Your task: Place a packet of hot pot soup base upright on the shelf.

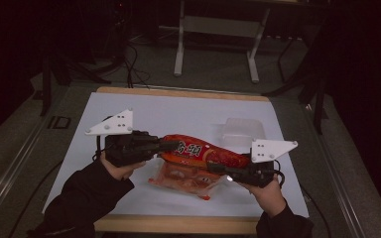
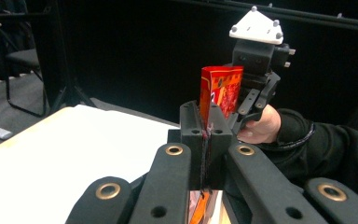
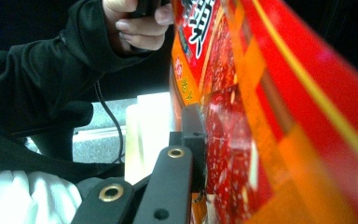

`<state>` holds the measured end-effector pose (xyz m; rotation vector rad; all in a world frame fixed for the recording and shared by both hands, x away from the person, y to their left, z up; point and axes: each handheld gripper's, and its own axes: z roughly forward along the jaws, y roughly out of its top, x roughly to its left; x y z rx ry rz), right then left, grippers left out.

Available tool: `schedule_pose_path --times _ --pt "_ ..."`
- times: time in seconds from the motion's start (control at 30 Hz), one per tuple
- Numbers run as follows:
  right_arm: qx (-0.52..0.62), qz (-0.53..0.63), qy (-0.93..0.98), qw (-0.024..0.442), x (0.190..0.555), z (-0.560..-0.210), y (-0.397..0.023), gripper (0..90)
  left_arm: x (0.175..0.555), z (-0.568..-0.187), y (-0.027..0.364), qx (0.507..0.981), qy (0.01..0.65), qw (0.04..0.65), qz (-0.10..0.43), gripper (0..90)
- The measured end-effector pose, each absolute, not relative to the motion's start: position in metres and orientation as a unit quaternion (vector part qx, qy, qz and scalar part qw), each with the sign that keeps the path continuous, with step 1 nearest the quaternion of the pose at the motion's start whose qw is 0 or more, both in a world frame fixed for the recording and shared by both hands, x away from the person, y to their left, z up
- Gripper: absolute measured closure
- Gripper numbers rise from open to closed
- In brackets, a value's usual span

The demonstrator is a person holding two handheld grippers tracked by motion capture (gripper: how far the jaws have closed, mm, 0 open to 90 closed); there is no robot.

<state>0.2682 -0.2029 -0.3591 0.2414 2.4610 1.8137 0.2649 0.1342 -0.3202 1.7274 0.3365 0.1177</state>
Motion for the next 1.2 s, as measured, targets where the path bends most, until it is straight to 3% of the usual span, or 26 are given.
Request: schedule_pose_path --times 0.13,0.23,0.27,0.4,0.57,0.67,0.87,1.2 --pt "0.076 0.588 0.804 0.037 0.268 -0.355 -0.201 90.0 0.266 -0.321 0.138 0.756 0.143 0.636 0.054 89.8" --pt "0.072 0.587 0.805 0.046 0.268 -0.35 -0.201 90.0 0.265 -0.321 0.139 0.758 0.137 0.635 0.059 83.3" --pt "0.071 0.587 0.805 0.045 0.268 -0.349 -0.201 90.0 0.264 -0.322 0.139 0.757 0.13 0.637 0.064 79.4" --pt "0.08 0.581 0.808 0.046 0.27 -0.345 -0.203 90.0 0.26 -0.325 0.138 0.753 0.134 0.638 0.087 47.1" --pt "0.091 0.578 0.809 0.055 0.273 -0.343 -0.207 90.0 0.259 -0.334 0.142 0.738 0.142 0.652 0.096 31.3" --pt "0.093 0.582 0.805 0.059 0.273 -0.339 -0.209 90.0 0.257 -0.344 0.145 0.721 0.156 0.664 0.123 16.9" --pt "0.099 0.592 0.797 0.07 0.274 -0.33 -0.212 90.0 0.256 -0.359 0.145 0.723 0.161 0.66 0.126 3.9" --pt "0.116 0.608 0.779 0.1 0.279 -0.305 -0.228 90.0 0.25 -0.392 0.156 0.728 0.175 0.641 0.168 3.2"
